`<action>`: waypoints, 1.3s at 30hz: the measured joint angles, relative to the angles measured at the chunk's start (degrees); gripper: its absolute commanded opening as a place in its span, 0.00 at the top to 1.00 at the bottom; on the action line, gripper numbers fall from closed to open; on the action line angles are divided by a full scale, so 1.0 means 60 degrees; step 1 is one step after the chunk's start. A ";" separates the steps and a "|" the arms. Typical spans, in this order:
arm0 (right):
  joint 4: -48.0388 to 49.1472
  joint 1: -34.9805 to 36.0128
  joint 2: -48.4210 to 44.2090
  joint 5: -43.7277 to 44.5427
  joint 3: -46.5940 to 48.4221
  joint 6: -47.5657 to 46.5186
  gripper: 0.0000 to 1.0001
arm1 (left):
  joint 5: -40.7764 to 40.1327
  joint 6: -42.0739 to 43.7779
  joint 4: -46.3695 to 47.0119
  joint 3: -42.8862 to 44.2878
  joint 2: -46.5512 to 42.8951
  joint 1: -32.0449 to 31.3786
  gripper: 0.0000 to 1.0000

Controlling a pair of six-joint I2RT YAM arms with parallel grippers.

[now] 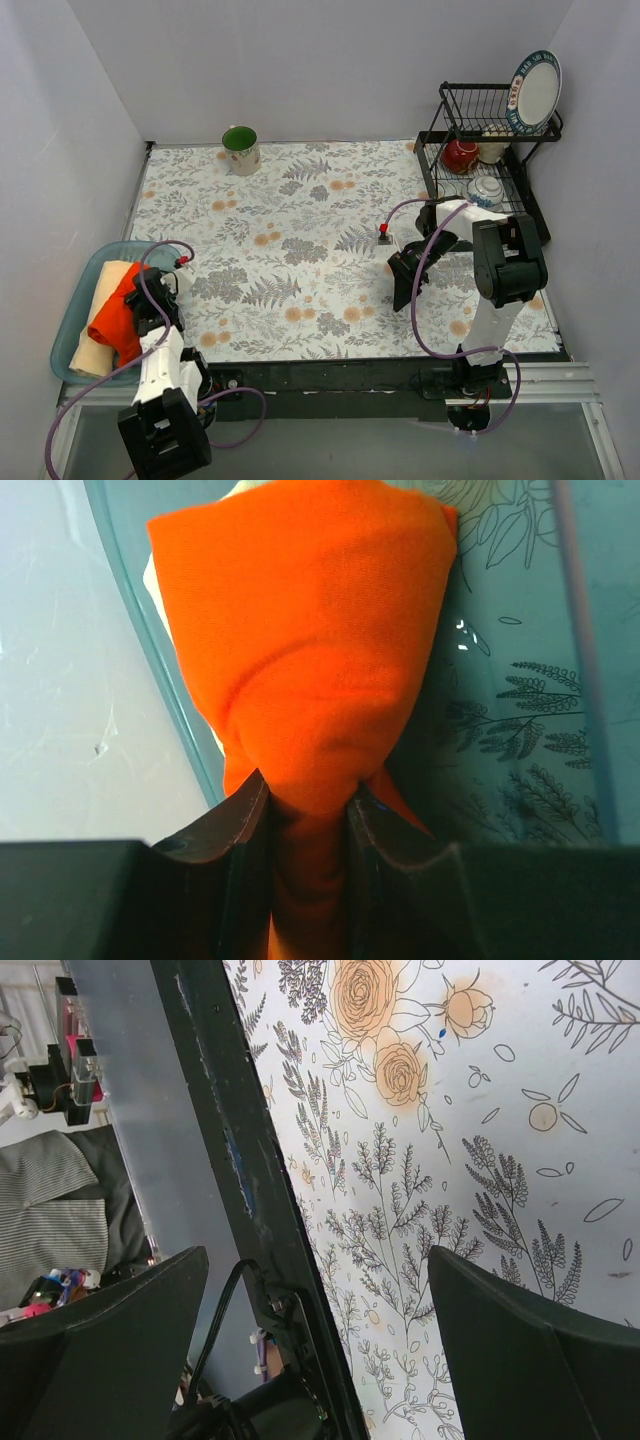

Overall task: Roll the t-shirts
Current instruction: Place the T-shirt in the bin.

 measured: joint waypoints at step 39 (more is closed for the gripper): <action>0.0011 0.1588 0.0816 0.0736 0.0342 0.0018 0.02 | 0.3883 -0.5872 -0.5606 0.2728 0.1086 -0.0466 1.00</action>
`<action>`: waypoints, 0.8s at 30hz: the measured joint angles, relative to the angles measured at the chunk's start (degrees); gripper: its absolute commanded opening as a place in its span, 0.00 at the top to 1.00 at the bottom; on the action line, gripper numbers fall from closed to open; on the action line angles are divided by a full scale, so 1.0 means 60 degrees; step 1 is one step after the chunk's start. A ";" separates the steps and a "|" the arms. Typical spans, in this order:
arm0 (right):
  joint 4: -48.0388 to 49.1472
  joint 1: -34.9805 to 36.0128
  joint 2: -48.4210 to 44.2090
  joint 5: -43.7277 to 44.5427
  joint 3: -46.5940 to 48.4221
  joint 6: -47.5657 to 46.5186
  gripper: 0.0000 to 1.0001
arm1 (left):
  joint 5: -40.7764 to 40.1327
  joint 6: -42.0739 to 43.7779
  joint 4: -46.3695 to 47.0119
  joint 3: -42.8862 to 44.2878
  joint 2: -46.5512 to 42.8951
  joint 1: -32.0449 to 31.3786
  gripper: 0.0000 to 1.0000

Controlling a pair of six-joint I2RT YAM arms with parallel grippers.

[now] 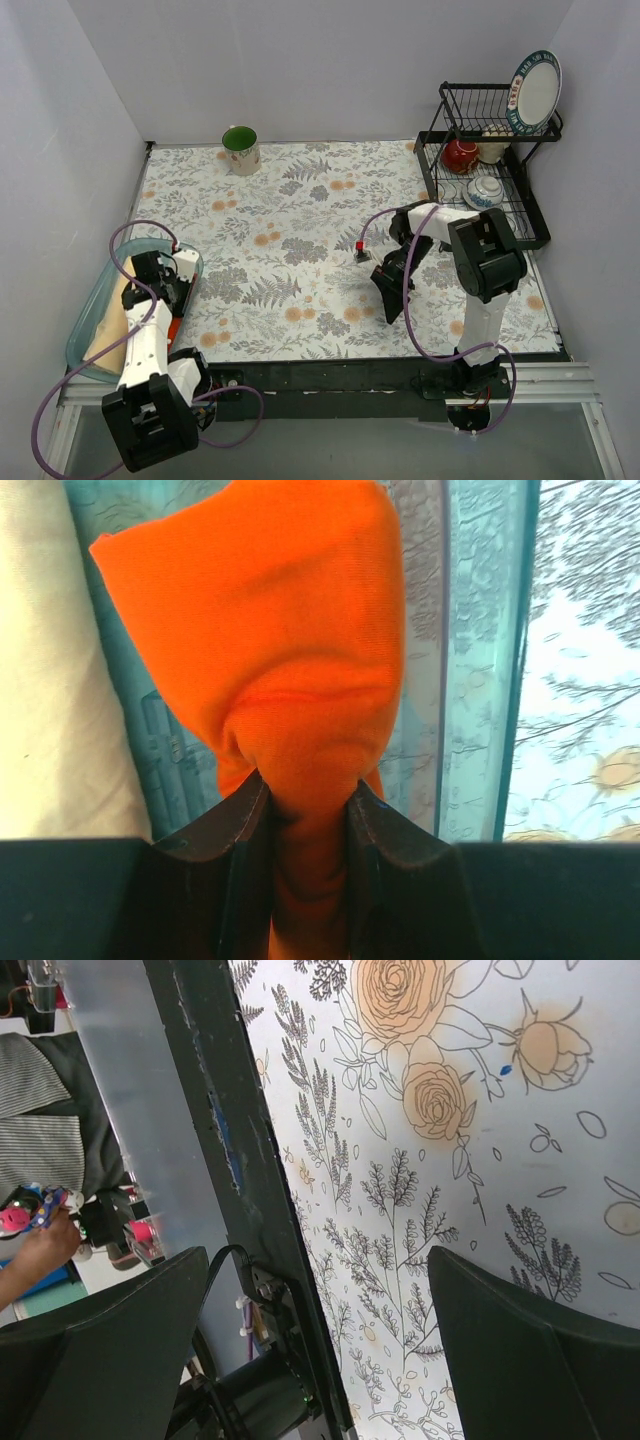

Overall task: Roll the t-shirts
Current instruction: Place the T-shirt in the bin.

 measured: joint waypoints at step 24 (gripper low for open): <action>-0.0062 0.0153 0.0729 -0.0062 0.1326 0.0124 0.01 | 0.2284 -0.0601 -0.2827 0.3118 0.2040 -0.0146 0.02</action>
